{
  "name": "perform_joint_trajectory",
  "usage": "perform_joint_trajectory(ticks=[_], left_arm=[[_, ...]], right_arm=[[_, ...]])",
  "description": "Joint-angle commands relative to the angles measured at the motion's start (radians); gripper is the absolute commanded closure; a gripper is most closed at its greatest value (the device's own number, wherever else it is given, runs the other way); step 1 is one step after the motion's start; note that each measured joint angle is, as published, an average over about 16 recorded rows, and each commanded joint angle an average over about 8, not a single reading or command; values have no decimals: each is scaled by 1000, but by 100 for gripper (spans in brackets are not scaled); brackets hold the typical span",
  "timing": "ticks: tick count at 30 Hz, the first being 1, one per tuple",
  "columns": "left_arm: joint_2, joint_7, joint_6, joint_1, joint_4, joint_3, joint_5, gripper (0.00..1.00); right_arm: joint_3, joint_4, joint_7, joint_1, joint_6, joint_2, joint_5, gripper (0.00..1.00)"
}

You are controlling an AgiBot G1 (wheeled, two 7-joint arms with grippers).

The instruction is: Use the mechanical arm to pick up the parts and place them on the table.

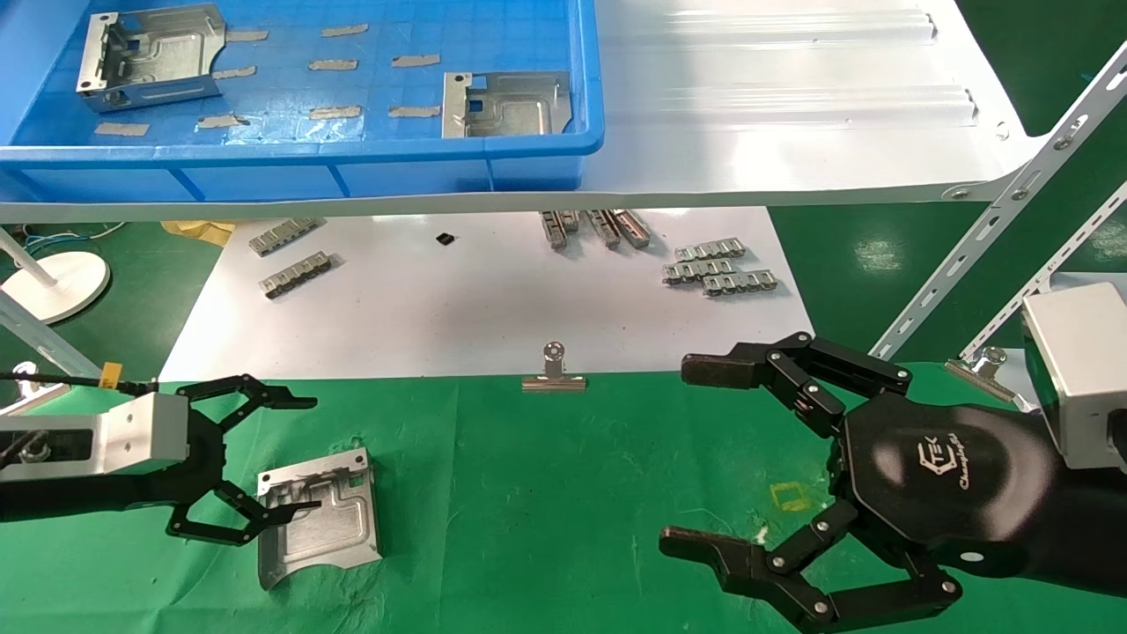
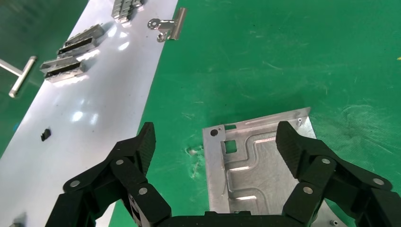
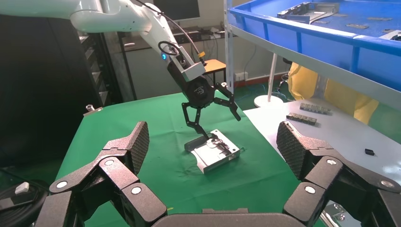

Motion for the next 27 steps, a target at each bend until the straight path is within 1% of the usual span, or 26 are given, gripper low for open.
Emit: perform_joint_trajectory(ticks=[1,27], left_arm=[[0,-2,-1,1,-3,-2,0,0],[-83,-408,-50,233,-489,-235,-152,0]], right_arm=[[0,0,0,0,0,0,0,0],[0,0,0,0,0,0,0,0]])
